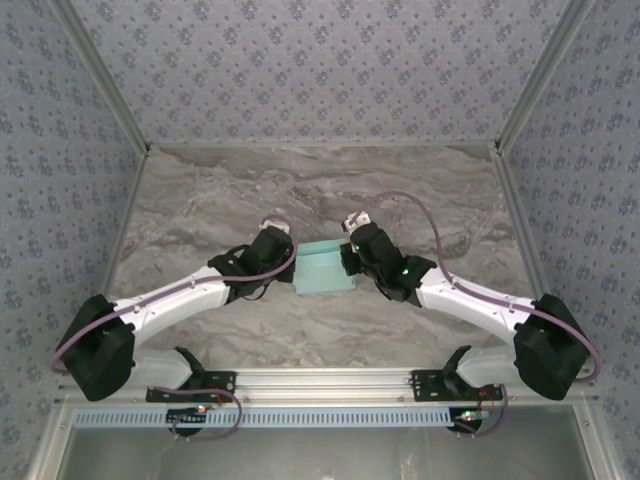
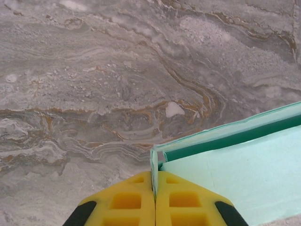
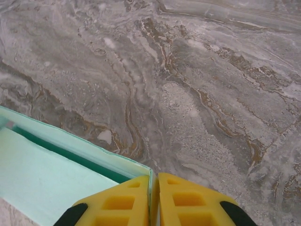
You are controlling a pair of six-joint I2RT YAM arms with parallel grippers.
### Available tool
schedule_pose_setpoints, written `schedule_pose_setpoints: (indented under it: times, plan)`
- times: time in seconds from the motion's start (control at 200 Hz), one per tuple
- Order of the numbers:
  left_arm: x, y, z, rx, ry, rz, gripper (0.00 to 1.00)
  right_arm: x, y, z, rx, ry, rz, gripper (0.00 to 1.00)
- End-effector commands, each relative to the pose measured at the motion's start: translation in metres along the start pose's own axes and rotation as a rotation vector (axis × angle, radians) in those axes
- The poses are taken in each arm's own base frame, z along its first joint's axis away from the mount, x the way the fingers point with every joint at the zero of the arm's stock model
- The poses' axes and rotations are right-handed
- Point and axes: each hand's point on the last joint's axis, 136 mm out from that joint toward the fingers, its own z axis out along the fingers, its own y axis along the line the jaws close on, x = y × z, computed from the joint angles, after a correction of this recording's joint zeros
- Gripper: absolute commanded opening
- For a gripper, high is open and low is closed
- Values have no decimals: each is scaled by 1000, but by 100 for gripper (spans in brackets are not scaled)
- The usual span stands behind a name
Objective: Fold the paper box
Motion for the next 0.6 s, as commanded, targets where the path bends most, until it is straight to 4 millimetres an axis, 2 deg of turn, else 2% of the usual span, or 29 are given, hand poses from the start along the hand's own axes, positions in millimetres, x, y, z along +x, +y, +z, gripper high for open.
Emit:
schedule_pose_setpoints:
  times: [0.0,0.07,0.23,0.45,0.525,0.595]
  plan:
    - [-9,-16,-2,37,-64,-2,4,-9,11,1,7,-53,84,17]
    - [-9,-15,-4,16,-77,11,4,-8,9,0,24,-51,100,20]
    - [-10,-10,-6,-38,-101,26,3,0,9,-1,27,-37,118,20]
    - [-1,-5,-6,-117,-114,47,2,6,6,-9,24,-14,178,22]
    - [0,-3,-5,-137,-115,52,2,6,-1,-15,39,-7,192,31]
    - [1,0,-4,-156,-115,59,2,11,-15,-18,73,21,230,35]
